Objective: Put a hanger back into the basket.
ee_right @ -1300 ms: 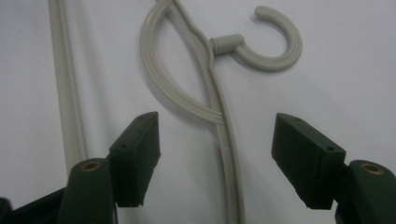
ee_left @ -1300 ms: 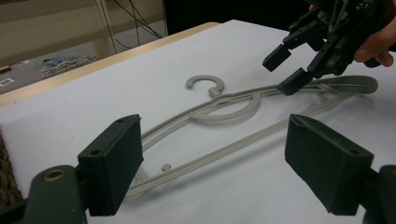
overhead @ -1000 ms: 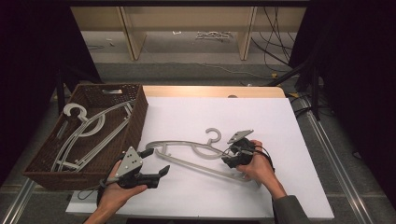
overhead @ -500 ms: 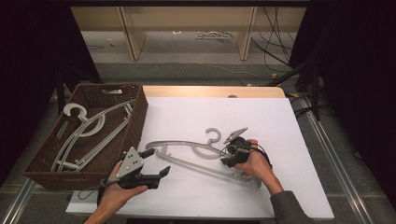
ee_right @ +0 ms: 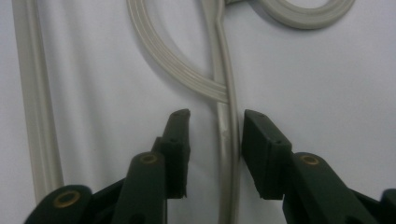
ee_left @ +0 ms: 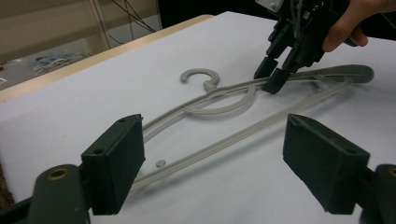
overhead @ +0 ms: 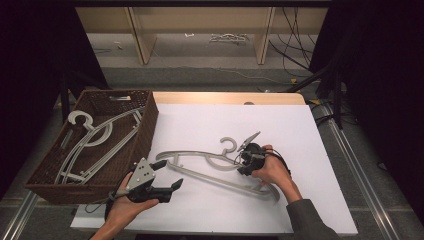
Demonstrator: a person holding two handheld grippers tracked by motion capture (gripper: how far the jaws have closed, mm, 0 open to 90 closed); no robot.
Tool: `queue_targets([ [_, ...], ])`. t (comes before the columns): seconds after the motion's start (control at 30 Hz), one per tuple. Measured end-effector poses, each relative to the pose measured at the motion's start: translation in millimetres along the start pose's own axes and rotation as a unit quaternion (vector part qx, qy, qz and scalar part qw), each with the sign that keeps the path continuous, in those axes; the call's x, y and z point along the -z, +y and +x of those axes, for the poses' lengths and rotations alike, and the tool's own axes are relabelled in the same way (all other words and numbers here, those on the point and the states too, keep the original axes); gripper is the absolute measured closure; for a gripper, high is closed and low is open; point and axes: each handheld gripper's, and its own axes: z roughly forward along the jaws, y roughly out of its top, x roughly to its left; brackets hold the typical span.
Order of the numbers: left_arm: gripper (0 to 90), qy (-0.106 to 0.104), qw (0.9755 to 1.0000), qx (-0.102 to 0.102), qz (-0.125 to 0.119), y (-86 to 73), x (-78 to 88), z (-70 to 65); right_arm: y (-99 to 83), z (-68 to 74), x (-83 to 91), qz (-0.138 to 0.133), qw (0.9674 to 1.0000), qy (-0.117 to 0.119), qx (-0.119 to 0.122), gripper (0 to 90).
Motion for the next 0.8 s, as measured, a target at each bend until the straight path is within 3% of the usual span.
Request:
queue_targets([
  [0.17, 21.6, -0.002, 1.0, 0.002, 0.005, -0.8, -0.6, 1.7, 1.0, -2.7, 0.1, 0.005, 1.0, 0.005, -0.002, 69.7],
  [0.37, 21.7, -0.009, 0.9999, -0.003, 0.007, -0.8, -1.7, 0.4, 4.1, -1.5, -0.2, 0.016, 0.9998, -0.004, 0.012, 72.6],
  [0.8, 22.0, -0.004, 1.0, 0.003, 0.005, -1.2, -2.5, 3.1, 8.5, -0.6, -0.9, 0.029, 0.999, -0.001, 0.034, 81.0],
])
